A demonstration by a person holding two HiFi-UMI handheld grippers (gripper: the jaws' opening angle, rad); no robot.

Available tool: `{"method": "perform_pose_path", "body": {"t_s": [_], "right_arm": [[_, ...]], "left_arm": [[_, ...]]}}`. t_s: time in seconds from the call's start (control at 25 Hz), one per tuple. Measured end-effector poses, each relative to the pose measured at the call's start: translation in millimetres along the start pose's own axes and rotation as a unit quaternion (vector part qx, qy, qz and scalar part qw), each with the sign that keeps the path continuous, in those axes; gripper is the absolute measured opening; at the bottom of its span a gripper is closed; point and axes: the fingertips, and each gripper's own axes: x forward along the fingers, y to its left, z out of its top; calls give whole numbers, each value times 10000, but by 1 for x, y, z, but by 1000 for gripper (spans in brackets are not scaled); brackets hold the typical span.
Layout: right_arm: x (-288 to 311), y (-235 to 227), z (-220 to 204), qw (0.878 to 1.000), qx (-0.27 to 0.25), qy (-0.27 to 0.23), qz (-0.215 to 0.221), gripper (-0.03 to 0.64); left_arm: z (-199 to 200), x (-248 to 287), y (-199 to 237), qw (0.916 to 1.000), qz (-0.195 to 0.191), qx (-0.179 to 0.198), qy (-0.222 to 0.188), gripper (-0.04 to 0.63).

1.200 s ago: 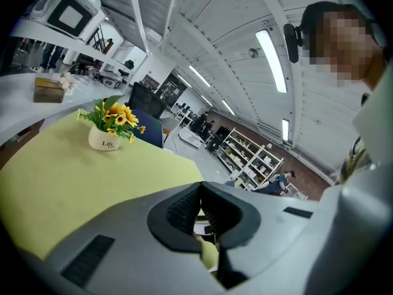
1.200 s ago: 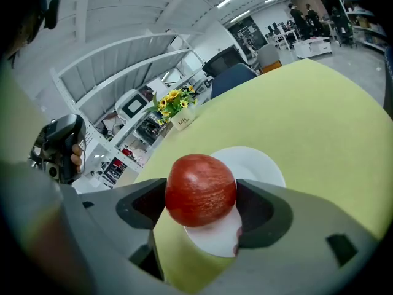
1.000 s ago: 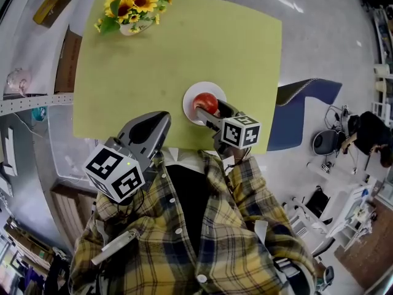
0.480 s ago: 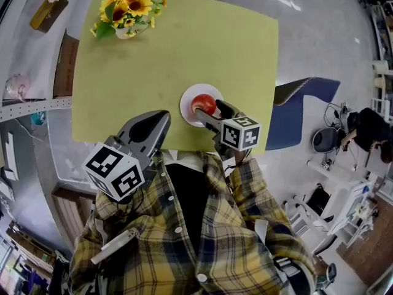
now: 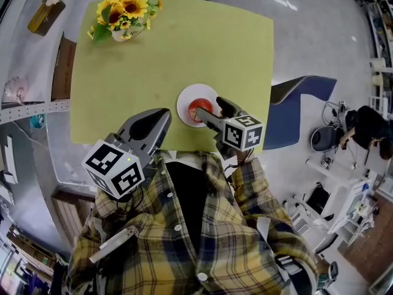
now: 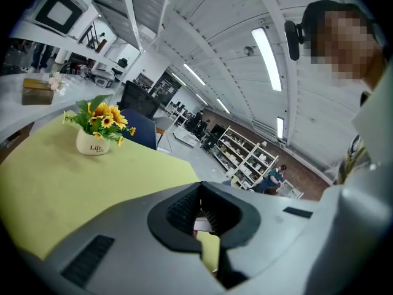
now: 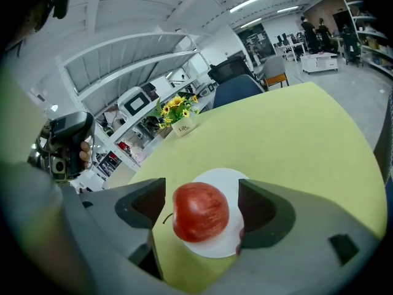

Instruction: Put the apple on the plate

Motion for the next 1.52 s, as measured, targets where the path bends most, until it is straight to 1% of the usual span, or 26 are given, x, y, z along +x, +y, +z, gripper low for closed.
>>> {"method": "perform_pose_path", "body": {"t_s": [0.28,0.48,0.64,0.68,0.76,0.92,1.08,1.2,1.24,1.32,1.52], "right_arm": [[-8,7,11,9998,-137,-123,43,347],[-17,26,21,9983,-495,-221,198,347],[-33,45,38,9955,-766,-484,293,341],[-39,51,44,9945,-797,-604,323,329],[-53,63,60,9913,-878,-912,349,275],[-86,87,99,9808,-1038,-1630,281,196],[-133,117,138,9638,-756,-2505,511,136],[-157,132,157,9505,-641,-2974,628,64],[-162,136,161,9473,-621,-3079,638,43],[-169,142,165,9429,-631,-3209,626,21],[-179,148,162,9411,-807,-3261,378,-2]], "left_arm": [[3,3,-5,9999,-81,62,-47,8],[8,3,-7,9997,-154,108,-128,8],[17,4,-13,9992,-259,174,-255,8],[20,4,-15,9990,-291,186,-292,8],[27,5,-20,9984,-363,225,-359,8],[40,9,-32,9966,-576,394,-432,8],[44,9,-54,9945,-842,449,-424,8],[43,8,-64,9930,-1016,482,-362,8],[41,8,-65,9927,-1055,485,-328,8],[39,8,-65,9923,-1104,483,-275,8],[37,9,-68,9912,-1214,474,-222,8]]}}
